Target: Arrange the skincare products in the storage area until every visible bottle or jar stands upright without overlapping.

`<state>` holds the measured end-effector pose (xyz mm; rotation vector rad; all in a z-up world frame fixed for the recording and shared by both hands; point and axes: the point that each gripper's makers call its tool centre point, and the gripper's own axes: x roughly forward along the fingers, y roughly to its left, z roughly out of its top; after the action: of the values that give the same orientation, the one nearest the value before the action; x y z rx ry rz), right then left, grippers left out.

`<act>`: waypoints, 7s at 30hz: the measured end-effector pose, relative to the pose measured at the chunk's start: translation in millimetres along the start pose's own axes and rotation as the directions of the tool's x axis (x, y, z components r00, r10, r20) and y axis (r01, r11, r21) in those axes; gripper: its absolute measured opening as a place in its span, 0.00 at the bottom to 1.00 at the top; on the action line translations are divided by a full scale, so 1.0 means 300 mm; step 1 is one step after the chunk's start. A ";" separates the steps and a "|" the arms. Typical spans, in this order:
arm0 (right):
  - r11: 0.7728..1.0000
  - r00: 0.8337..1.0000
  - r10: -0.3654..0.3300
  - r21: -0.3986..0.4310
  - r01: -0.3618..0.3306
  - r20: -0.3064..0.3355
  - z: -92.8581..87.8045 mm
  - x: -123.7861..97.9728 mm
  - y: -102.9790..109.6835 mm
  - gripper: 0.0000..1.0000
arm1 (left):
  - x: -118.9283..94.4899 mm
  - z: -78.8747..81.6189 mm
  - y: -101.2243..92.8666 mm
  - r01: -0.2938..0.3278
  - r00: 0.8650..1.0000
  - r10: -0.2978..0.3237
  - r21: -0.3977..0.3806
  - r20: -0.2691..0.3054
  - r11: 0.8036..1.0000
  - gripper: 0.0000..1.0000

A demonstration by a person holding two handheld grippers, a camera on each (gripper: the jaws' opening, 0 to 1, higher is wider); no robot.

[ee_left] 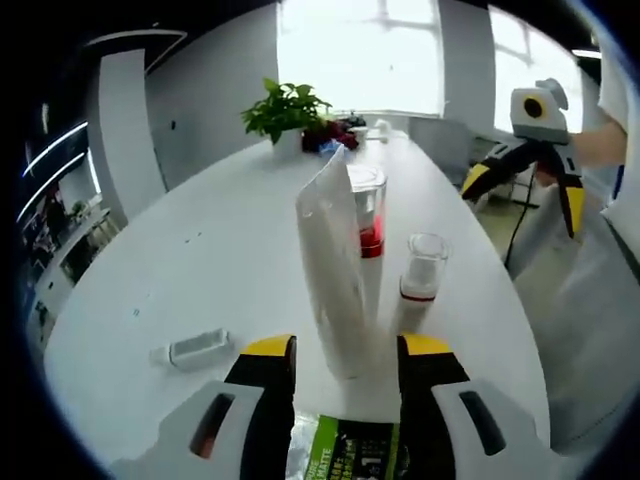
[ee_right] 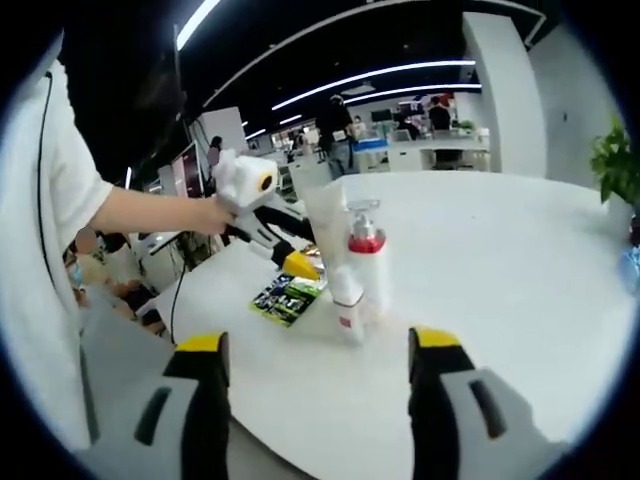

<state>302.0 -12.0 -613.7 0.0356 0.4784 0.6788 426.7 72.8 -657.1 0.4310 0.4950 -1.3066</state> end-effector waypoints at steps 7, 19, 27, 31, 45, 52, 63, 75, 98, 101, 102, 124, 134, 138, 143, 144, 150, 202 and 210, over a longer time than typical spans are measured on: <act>0.999 1.000 0.000 -0.034 0.000 0.009 0.021 -0.014 0.007 0.77 | -0.063 -0.004 -0.032 -0.044 0.999 0.044 -0.043 0.004 0.998 0.44; 0.998 1.000 -0.016 -0.056 0.017 0.015 0.022 -0.039 0.018 0.82 | -0.172 -0.057 -0.086 -0.128 0.992 0.127 -0.139 -0.012 0.982 0.53; 0.998 1.000 -0.009 -0.067 0.010 0.011 0.013 -0.047 0.027 0.85 | -0.236 -0.083 -0.125 -0.188 0.982 0.190 -0.217 -0.015 0.958 0.60; 0.997 1.000 0.001 -0.072 0.000 0.009 0.008 -0.047 0.036 0.86 | -0.257 -0.098 -0.155 -0.211 0.977 0.213 -0.243 -0.020 0.947 0.62; 0.998 0.999 0.025 -0.060 -0.024 0.027 0.022 -0.054 0.037 0.89 | -0.364 -0.162 -0.230 -0.326 0.941 0.337 -0.362 -0.035 0.873 0.72; 0.999 0.999 0.026 -0.047 -0.025 0.027 0.017 -0.059 0.025 0.89 | -0.404 -0.178 -0.255 -0.363 0.923 0.382 -0.404 -0.035 0.840 0.74; 0.999 0.999 0.033 -0.035 -0.032 0.022 0.000 -0.067 0.027 0.88 | -0.479 -0.217 -0.290 -0.423 0.886 0.461 -0.485 -0.046 0.765 0.78; 0.998 0.999 0.049 -0.029 -0.049 0.007 -0.023 -0.072 0.039 0.88 | -0.513 -0.253 -0.365 -0.455 0.859 0.508 -0.545 -0.062 0.704 0.83; 0.999 0.999 0.047 -0.023 -0.047 0.004 -0.017 -0.087 0.024 0.88 | -0.570 -0.301 -0.419 -0.510 0.824 0.558 -0.564 -0.102 0.650 0.88; 0.999 0.999 0.040 -0.015 -0.040 0.007 -0.016 -0.093 0.016 0.88 | -0.569 -0.300 -0.409 -0.508 0.823 0.559 -0.567 -0.099 0.648 0.88; 0.999 0.999 0.036 -0.009 -0.036 0.008 -0.016 -0.094 0.011 0.88 | -0.568 -0.298 -0.407 -0.506 0.824 0.558 -0.569 -0.097 0.648 0.88; 0.999 0.999 -0.036 -0.006 0.036 0.026 0.108 -0.078 -0.161 0.87 | -0.520 -0.294 -0.368 -0.486 0.829 0.554 -0.589 -0.075 0.646 0.86; 0.999 0.996 -0.049 -0.013 0.051 0.076 0.287 -0.029 -0.269 0.86 | -0.529 -0.315 -0.342 -0.509 0.811 0.577 -0.603 -0.096 0.614 0.87; 0.998 0.995 -0.061 -0.022 0.063 0.084 0.349 0.018 -0.313 0.86 | -0.530 -0.316 -0.337 -0.508 0.810 0.578 -0.611 -0.100 0.607 0.87; 0.993 0.995 -0.073 -0.088 0.079 0.069 0.410 0.072 -0.334 0.85 | -0.534 -0.323 -0.327 -0.511 0.809 0.577 -0.617 -0.111 0.598 0.88; 0.989 0.995 -0.078 -0.118 0.085 0.063 0.423 0.084 -0.337 0.85 | -0.535 -0.325 -0.325 -0.512 0.809 0.577 -0.618 -0.113 0.597 0.88; 0.986 0.998 -0.056 -0.158 0.061 0.039 0.487 0.142 -0.321 0.83 | -0.544 -0.337 -0.318 -0.517 0.804 0.582 -0.627 -0.124 0.582 0.88; 0.925 0.903 0.053 -0.321 -0.205 -0.425 0.462 0.783 -0.421 0.63 | -0.504 -0.393 -0.305 -0.518 0.817 0.547 -0.649 -0.183 0.557 0.86; 0.920 0.870 0.072 -0.303 -0.247 -0.489 0.373 0.881 -0.419 0.62 | -0.480 -0.393 -0.296 -0.509 0.814 0.555 -0.674 -0.173 0.536 0.86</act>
<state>604.0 64.8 -646.5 -0.4509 0.8192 0.9394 301.1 235.6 -673.7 -0.1148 0.6968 -0.4493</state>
